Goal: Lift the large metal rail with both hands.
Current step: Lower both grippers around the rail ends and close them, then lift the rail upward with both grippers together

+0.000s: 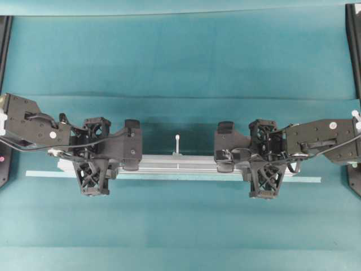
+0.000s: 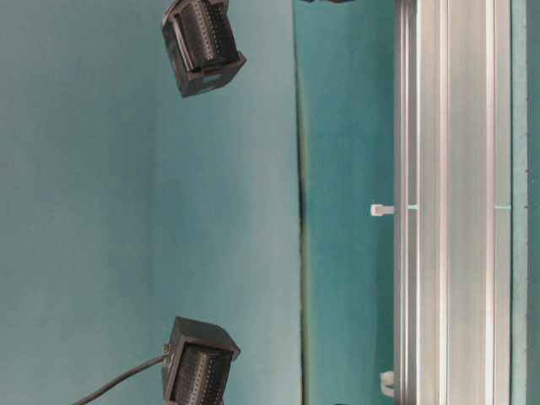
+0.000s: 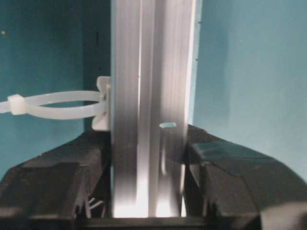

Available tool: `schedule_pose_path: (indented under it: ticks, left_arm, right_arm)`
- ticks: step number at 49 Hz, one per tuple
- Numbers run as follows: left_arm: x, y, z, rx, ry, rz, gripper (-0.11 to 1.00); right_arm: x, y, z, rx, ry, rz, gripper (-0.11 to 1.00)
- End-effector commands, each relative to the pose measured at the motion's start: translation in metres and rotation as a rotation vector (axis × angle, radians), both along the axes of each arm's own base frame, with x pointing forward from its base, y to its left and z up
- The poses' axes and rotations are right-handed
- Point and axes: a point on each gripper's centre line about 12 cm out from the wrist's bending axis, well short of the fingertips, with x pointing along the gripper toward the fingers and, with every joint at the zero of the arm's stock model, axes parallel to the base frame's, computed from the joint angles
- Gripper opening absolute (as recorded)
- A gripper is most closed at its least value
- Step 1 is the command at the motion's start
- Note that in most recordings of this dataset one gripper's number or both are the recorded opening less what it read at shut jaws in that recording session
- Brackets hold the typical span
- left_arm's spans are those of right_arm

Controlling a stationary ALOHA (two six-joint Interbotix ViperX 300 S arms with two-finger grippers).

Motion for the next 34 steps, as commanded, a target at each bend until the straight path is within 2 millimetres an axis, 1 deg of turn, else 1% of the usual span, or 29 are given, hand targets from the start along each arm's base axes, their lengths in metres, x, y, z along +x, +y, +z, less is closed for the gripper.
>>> schedule_pose_path:
  ticks: [1, 15, 20, 24, 28, 34]
  left_arm:
    - [0.005, -0.002, 0.005, -0.002, -0.023, -0.005, 0.36]
    - [0.005, -0.002, 0.006, -0.007, -0.022, 0.008, 0.36]
    - [0.007, -0.002, 0.012, -0.006, -0.029, 0.007, 0.36]
    - [0.009, -0.002, 0.025, -0.005, -0.045, 0.006, 0.36]
    - [0.009, -0.002, 0.039, -0.004, -0.048, 0.005, 0.36]
    - [0.006, -0.002, 0.062, -0.005, -0.040, 0.011, 0.36]
  right_arm:
    - [0.002, 0.002, 0.000, 0.011, -0.003, -0.013, 0.39]
    - [0.000, 0.002, -0.001, 0.012, 0.022, -0.015, 0.39]
    - [-0.001, 0.002, 0.003, 0.013, 0.028, -0.014, 0.39]
    - [0.000, 0.003, 0.015, 0.014, 0.030, -0.012, 0.39]
    - [0.001, 0.002, 0.031, 0.016, 0.027, -0.010, 0.39]
    - [0.002, 0.000, 0.062, 0.019, 0.023, -0.014, 0.39]
